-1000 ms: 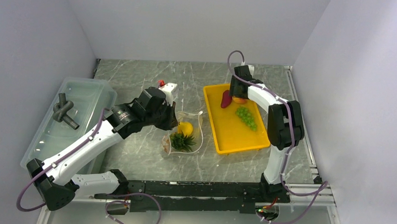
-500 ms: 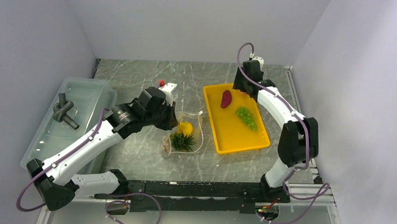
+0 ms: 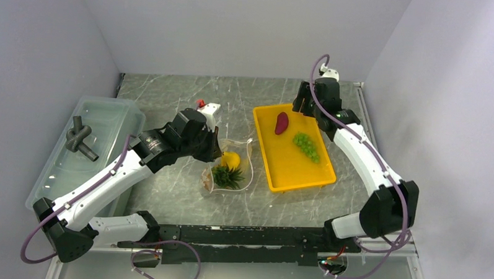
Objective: Place the food in the zip-top bag and seal the zipper
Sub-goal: Pick up the fake fruit from the bin, then place the fake fruit in the zipper food storage bag.
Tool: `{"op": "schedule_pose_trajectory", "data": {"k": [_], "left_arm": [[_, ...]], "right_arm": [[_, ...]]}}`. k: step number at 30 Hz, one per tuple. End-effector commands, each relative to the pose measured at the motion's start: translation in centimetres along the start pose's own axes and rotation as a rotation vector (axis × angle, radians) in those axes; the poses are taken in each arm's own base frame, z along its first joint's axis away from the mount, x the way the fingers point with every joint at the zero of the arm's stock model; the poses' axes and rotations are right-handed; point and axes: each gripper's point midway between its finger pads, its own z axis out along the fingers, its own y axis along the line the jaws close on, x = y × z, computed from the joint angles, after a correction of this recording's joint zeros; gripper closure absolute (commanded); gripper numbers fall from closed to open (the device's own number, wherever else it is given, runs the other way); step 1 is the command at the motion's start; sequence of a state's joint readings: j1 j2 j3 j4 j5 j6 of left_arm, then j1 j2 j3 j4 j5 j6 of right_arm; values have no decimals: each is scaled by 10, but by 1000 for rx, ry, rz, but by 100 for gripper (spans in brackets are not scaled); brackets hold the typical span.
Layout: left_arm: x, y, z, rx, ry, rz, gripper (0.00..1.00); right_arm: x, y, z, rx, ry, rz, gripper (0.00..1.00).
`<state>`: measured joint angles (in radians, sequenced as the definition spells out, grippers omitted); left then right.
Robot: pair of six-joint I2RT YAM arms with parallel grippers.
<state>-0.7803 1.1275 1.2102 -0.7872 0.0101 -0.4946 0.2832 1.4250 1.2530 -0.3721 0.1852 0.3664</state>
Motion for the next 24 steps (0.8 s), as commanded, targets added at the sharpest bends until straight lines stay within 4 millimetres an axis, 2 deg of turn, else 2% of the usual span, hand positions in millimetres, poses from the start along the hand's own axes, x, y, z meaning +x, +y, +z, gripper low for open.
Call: {"op": "schedule_pose_trajectory", "data": {"k": [1, 13, 24], "left_arm": [[-11, -6, 1, 23, -48, -13, 100], [-12, -7, 4, 25, -46, -15, 100], [-13, -6, -3, 22, -57, -16, 100]], "right_arm": [[-15, 17, -31, -97, -62, 5, 69], [-24, 55, -103, -324, -121, -20, 69], [-8, 126, -169, -623, -116, -120, 69]]}}
